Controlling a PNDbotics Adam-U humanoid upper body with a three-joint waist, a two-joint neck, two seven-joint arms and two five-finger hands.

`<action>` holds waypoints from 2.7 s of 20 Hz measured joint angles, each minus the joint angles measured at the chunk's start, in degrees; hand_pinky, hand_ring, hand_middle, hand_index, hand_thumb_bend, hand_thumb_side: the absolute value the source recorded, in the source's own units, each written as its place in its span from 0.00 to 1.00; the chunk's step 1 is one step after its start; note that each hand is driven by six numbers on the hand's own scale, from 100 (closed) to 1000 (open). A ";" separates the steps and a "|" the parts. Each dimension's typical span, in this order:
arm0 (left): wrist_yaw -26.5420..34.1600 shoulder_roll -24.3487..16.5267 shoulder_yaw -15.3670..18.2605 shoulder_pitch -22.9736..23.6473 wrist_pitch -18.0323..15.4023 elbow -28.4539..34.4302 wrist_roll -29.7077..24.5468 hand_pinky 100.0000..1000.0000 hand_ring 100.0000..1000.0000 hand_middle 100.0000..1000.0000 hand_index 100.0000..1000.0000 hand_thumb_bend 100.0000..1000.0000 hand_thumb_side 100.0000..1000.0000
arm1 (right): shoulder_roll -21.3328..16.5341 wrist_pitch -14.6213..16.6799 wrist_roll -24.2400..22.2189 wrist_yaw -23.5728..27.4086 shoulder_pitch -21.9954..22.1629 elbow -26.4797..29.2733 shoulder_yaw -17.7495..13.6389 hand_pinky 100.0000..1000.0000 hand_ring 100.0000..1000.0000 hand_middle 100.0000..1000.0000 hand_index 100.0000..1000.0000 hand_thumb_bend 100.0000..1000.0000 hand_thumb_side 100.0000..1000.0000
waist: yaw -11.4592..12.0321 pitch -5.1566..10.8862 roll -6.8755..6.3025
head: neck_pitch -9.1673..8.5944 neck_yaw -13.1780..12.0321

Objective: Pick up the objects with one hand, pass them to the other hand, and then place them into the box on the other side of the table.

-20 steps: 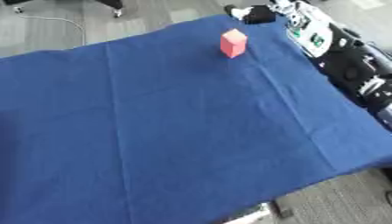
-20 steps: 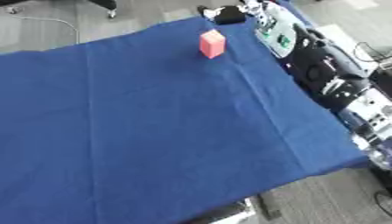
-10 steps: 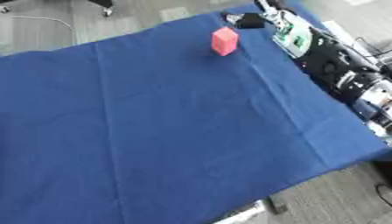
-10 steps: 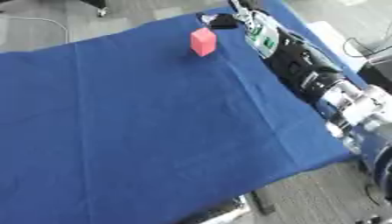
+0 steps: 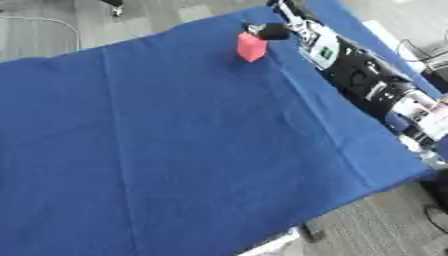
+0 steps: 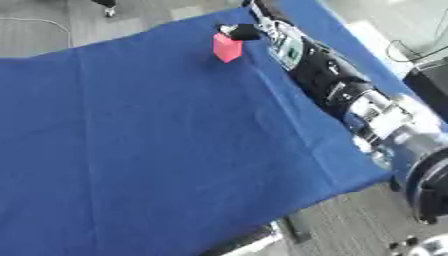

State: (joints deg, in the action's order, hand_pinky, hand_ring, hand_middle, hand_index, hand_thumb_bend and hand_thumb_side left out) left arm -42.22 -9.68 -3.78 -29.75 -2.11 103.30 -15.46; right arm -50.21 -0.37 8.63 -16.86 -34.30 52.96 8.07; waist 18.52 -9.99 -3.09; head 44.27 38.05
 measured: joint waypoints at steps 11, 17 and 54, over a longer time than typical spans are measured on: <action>0.00 0.18 0.00 -0.03 0.04 0.30 -0.11 0.71 0.69 0.68 0.83 0.46 0.76 | 1.19 0.45 -1.30 -1.47 0.01 -1.85 0.53 0.93 0.78 0.78 0.97 0.35 0.50 | 0.38 -0.50 0.00 | 0.00 0.56; 0.00 0.18 0.00 -0.03 0.05 0.30 -0.12 0.71 0.69 0.68 0.83 0.46 0.76 | 1.70 0.60 -1.77 -2.63 0.01 -2.42 0.56 0.88 0.69 0.74 0.94 0.25 0.40 | 0.54 -0.66 0.00 | 0.00 0.94; -0.12 0.19 0.02 -0.02 -0.05 0.31 -0.25 0.70 0.69 0.68 0.83 0.45 0.77 | 2.05 1.41 1.37 -4.59 0.00 -0.82 1.22 0.84 0.62 0.66 0.89 0.23 0.45 | 0.28 -0.66 -0.02 | 0.00 2.74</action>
State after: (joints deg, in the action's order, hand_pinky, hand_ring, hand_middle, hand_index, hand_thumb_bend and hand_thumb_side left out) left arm -42.34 -9.49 -3.76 -29.77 -2.15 103.61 -15.71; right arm -48.16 1.03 9.99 -21.45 -34.30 52.14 9.29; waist 18.80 -10.65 -3.11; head 44.27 40.79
